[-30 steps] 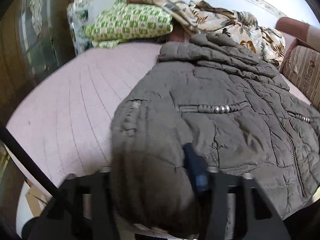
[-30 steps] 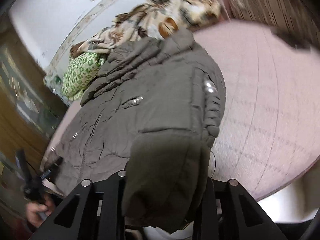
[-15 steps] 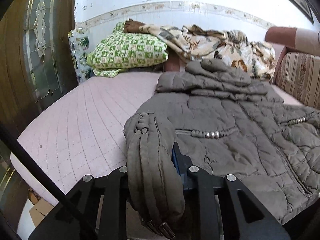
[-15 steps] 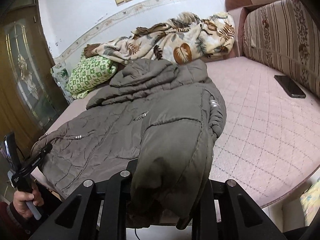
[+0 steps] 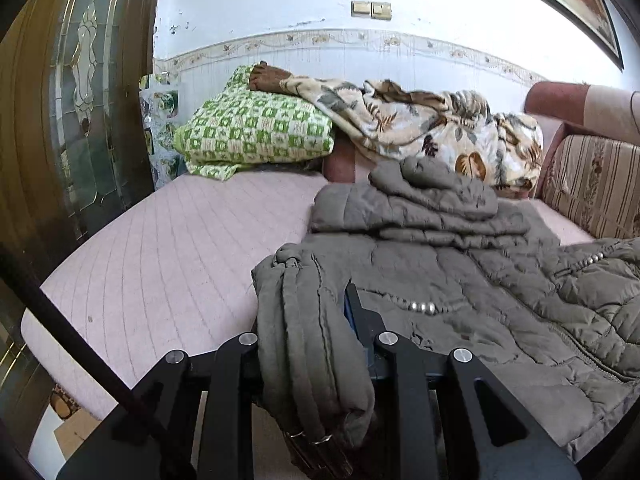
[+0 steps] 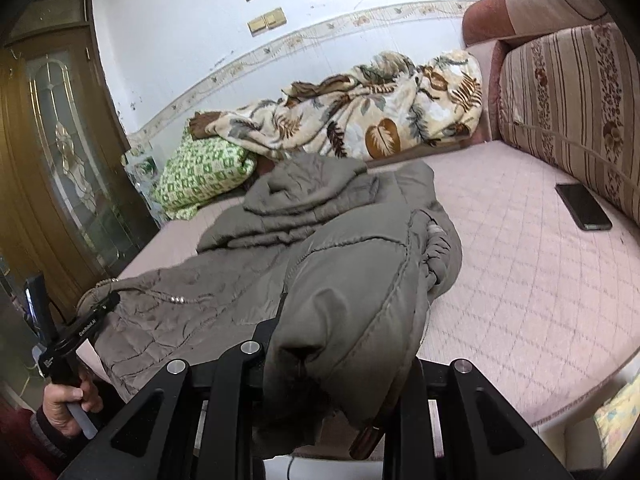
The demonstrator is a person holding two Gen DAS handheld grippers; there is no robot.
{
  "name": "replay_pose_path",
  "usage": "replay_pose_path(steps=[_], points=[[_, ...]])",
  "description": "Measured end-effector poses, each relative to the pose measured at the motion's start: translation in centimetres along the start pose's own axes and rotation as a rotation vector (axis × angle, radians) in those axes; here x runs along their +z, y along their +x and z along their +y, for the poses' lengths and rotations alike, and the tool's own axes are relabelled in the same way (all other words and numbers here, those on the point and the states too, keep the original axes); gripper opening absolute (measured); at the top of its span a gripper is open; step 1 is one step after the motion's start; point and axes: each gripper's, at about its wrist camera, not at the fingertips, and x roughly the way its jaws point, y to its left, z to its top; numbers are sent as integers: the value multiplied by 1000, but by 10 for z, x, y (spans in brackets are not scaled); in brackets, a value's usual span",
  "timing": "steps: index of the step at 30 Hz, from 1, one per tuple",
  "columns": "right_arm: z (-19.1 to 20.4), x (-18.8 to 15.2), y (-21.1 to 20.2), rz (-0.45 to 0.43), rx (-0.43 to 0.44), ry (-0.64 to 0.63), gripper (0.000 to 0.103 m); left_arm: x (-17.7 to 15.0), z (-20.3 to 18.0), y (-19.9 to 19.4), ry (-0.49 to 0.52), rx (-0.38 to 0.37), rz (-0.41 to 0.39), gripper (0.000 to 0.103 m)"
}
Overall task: Fold large clothes
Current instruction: 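Fold the hem with both tools over the jacket toward the hood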
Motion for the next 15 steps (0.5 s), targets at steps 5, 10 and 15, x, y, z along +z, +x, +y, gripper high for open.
replay_pose_path(steps=[5, 10, 15], points=[[3, 31, -1, -53, 34, 18, 26, 37, -2, 2, -11, -14, -53, 24], [2, 66, 2, -102, 67, 36, 26, 76, -5, 12, -36, -23, -95, 24], [2, 101, 10, -135, 86, 32, 26, 111, -11, 28, -49, -29, -111, 24]])
